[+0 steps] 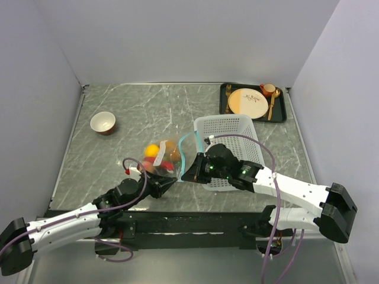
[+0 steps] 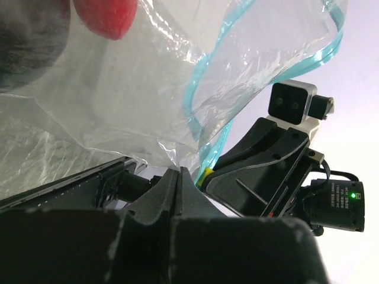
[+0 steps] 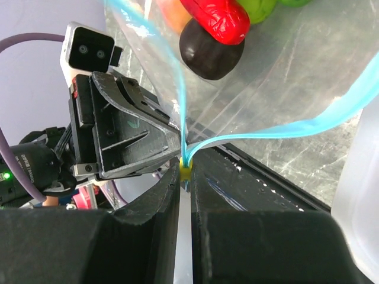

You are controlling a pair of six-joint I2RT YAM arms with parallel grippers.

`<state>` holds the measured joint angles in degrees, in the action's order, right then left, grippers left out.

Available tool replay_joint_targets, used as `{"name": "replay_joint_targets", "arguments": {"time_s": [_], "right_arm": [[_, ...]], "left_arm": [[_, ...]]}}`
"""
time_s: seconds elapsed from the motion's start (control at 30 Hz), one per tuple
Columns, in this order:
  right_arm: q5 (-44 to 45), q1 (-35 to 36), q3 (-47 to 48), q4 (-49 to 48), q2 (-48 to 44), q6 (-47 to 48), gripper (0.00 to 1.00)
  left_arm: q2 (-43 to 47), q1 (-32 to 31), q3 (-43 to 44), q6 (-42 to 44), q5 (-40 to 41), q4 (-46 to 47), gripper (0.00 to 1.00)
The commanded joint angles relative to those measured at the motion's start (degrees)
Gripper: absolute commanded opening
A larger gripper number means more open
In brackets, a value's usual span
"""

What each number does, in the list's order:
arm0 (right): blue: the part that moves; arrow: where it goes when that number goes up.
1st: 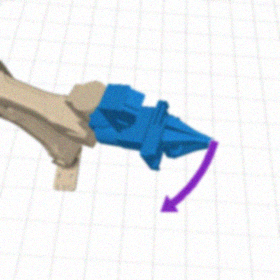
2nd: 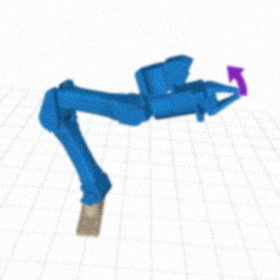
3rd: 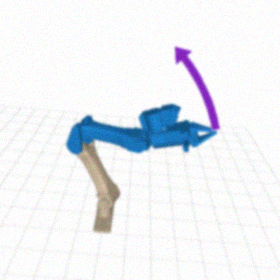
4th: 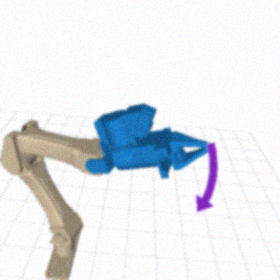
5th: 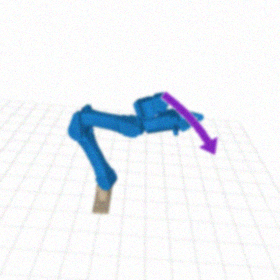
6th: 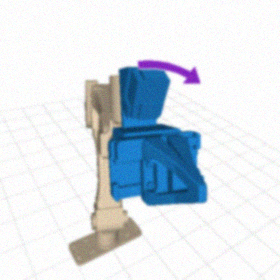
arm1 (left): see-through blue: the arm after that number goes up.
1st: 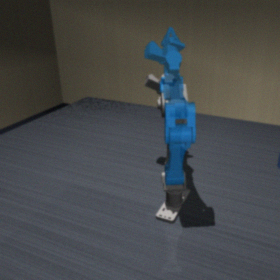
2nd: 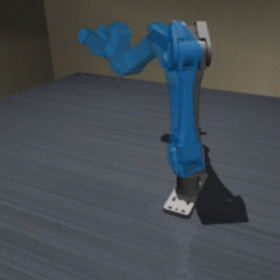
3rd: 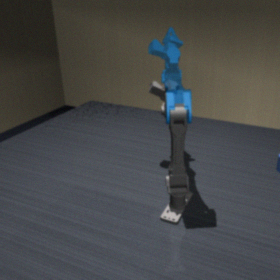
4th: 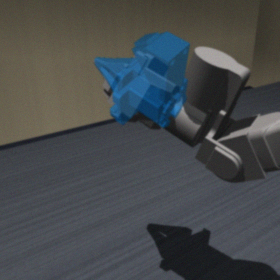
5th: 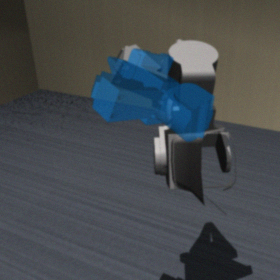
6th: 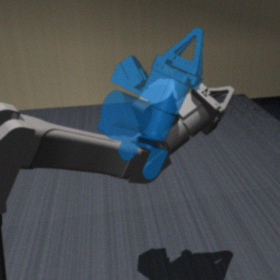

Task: Place the food in the zip-top bag and seal the zipper
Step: Zip the zipper food storage bag at the center of the board.

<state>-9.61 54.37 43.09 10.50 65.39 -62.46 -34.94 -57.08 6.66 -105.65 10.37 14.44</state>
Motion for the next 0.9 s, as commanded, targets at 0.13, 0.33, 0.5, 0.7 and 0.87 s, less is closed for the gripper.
{"name": "replay_joint_targets", "arguments": {"time_s": [0.13, 0.33, 0.5, 0.7, 0.87], "right_arm": [[2.58, -3.48, 1.12, -2.33, -1.49, 1.46, 0.09], [1.35, -4.71, 1.56, -2.85, -0.88, 1.99, 0.1], [0.73, -5.5, 1.47, -3.12, -0.35, 2.16, 0.1], [1.34, -6.21, 1.47, -3.21, -0.96, 1.99, 0.1], [2.57, -6.56, 1.38, -2.33, -1.57, 1.81, 0.11]], "left_arm": [[0.22, -0.23, -0.06, 2.99, -2.55, -1.95, 0.01], [0.75, -0.23, -0.94, 3.78, -3.6, -2.48, 0.01], [-0.13, -0.23, -1.82, 4.66, -5.36, -0.64, 0.01], [-0.4, -0.23, -2.26, 5.19, -6.33, -0.11, 0.01], [0.4, -0.23, -1.04, 6.15, -5.8, -3.0, 0.01]]}}
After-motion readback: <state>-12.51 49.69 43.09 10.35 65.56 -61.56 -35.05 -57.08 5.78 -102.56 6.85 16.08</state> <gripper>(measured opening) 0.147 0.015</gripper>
